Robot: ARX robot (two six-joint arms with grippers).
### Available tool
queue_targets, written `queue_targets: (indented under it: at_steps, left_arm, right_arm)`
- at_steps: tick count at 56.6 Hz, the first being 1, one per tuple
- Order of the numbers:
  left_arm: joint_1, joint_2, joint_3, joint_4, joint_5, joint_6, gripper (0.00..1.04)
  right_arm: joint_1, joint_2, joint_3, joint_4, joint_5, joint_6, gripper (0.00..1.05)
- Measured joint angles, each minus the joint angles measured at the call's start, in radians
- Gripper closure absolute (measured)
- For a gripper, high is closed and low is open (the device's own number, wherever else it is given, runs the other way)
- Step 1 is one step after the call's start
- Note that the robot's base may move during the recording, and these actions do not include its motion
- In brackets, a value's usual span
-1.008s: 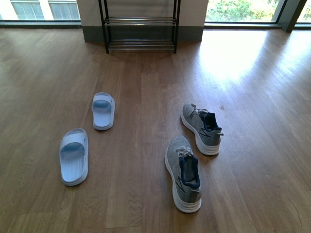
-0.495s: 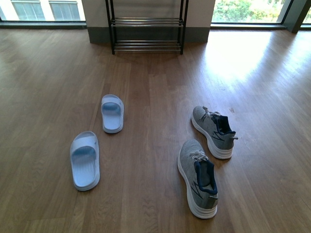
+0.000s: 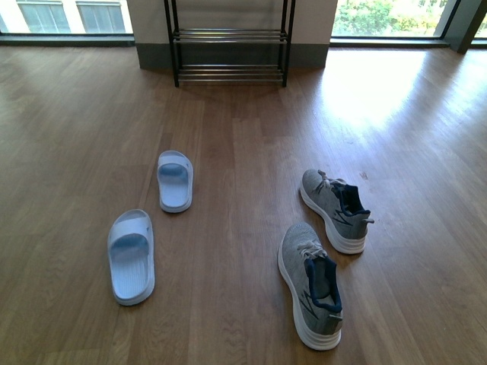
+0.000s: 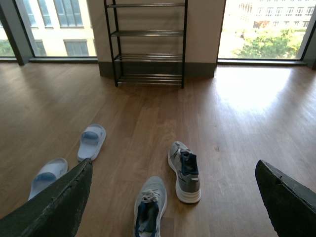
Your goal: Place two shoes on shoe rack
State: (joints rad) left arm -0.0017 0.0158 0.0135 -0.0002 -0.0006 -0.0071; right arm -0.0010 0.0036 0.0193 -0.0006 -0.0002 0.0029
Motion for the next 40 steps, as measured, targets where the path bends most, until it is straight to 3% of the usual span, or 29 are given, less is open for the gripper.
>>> queue_targets:
  at_steps: [40]
  left_arm:
    - [0.000,0.000,0.000,0.000,-0.002,0.000,0.09]
  right_arm:
    - [0.000,0.000,0.000,0.000,-0.001,0.000,0.09]
